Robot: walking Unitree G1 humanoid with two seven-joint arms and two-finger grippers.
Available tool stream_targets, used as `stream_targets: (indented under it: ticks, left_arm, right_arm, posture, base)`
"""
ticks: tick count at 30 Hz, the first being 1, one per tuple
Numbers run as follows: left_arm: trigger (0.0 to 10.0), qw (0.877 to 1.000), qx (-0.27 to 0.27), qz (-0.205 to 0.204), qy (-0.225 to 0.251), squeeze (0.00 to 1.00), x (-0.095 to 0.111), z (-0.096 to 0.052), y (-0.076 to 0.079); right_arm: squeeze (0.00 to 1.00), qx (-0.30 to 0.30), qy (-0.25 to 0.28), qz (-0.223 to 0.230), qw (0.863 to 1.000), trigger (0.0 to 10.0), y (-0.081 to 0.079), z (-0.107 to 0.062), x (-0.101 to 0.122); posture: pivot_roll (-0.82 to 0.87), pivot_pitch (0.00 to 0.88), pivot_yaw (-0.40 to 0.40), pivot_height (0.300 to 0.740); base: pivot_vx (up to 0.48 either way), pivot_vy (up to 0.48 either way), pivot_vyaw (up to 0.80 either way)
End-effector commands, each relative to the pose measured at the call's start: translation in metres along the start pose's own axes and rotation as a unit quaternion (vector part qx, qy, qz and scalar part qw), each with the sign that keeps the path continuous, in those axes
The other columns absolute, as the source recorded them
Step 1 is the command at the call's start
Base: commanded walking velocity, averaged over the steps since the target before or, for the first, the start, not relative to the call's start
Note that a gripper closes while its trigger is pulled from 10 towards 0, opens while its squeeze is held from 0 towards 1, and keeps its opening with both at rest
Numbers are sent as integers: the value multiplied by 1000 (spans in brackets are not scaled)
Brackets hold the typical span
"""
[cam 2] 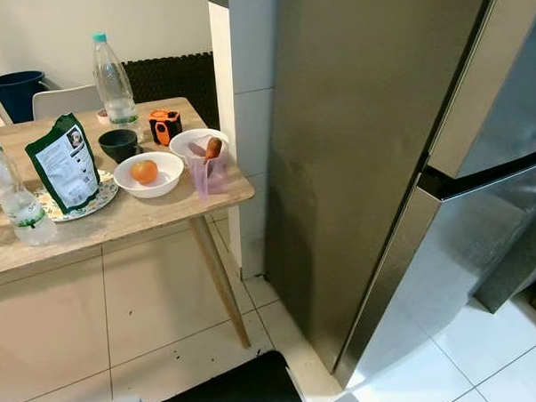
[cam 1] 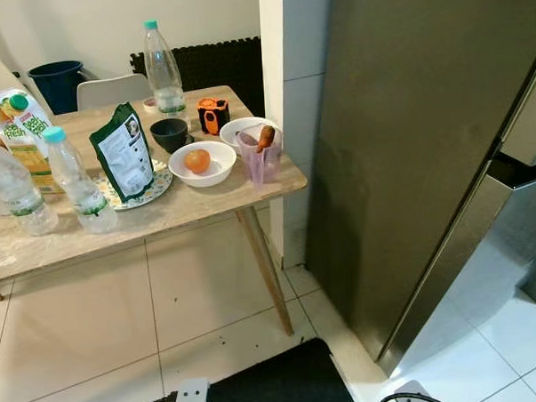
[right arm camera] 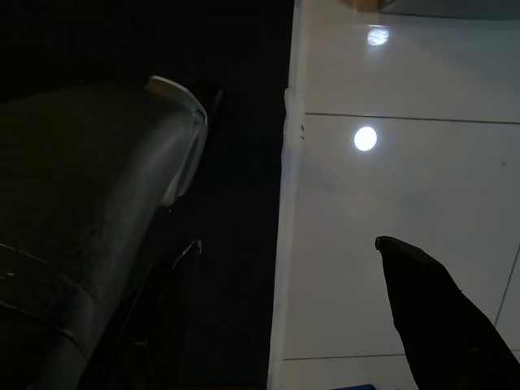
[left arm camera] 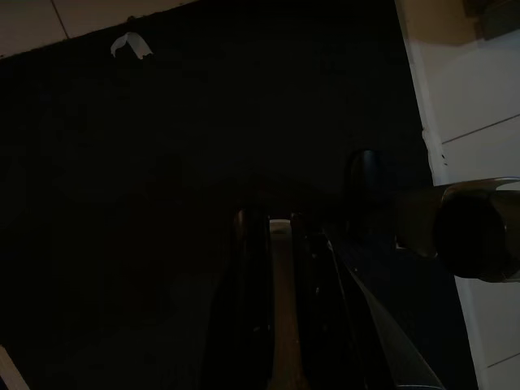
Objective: Restocking fridge
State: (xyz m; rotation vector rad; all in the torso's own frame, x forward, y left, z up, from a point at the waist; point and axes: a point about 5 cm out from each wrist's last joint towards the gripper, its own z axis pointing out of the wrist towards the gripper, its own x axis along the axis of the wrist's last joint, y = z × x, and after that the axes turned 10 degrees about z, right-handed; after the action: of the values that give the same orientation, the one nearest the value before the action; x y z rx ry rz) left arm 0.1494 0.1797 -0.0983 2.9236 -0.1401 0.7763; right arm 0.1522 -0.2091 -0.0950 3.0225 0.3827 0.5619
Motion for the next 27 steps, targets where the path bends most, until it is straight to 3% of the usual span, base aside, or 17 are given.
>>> stream_targets:
  ticks: [1,14,27]
  left_arm:
    - [10000,1000,5,8,-6,0,-3,-1,-3]
    - [10000,1000,0,11,-9,0,-5,-1,-3]
    - [10000,1000,-2,19,-16,0,-9,-2,-4]
  right_arm:
    - [0,-2,-4,6,1000,10000,0,0,-4]
    - [0,-3,-7,6,1000,10000,2,-1,-7]
    - [0,-2,-8,8,1000,10000,3,-1,-8]
  posture:
    - [-6,9,-28,740]
    - [-9,12,-29,740]
    - [-11,20,-25,740]
  base:
    - [0,0,0]
    - [0,0,0]
    - [263,0,0]
